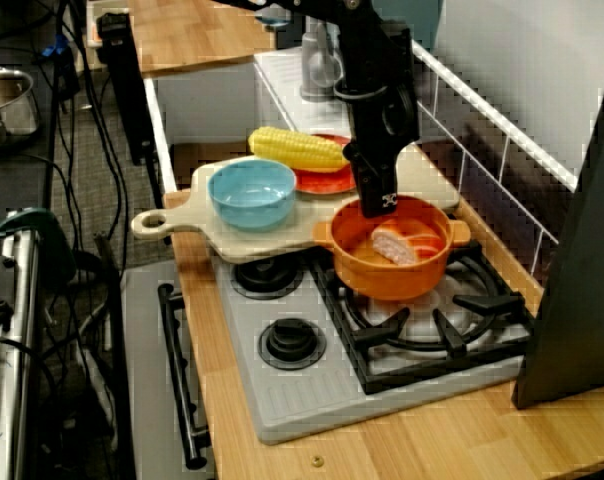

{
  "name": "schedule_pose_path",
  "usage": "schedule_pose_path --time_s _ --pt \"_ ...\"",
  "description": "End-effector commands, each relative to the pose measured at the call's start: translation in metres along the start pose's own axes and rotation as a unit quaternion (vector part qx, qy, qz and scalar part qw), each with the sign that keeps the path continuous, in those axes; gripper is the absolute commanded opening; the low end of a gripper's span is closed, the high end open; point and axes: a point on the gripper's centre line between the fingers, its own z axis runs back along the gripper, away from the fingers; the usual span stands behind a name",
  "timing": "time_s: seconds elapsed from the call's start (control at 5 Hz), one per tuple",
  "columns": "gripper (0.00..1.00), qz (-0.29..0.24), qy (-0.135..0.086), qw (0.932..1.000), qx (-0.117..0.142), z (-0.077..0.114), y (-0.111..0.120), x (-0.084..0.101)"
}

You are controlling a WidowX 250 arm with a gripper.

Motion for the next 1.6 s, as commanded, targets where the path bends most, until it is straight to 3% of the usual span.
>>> schedule_pose_path --time_s 0.0,1.4 --pt "0.0 0.004 -0.034 0.9994 -0.012 0.033 0.006 -0.001" --pt "0.0 0.018 -0.054 0.9967 -0.057 0.068 0.011 -0.003"
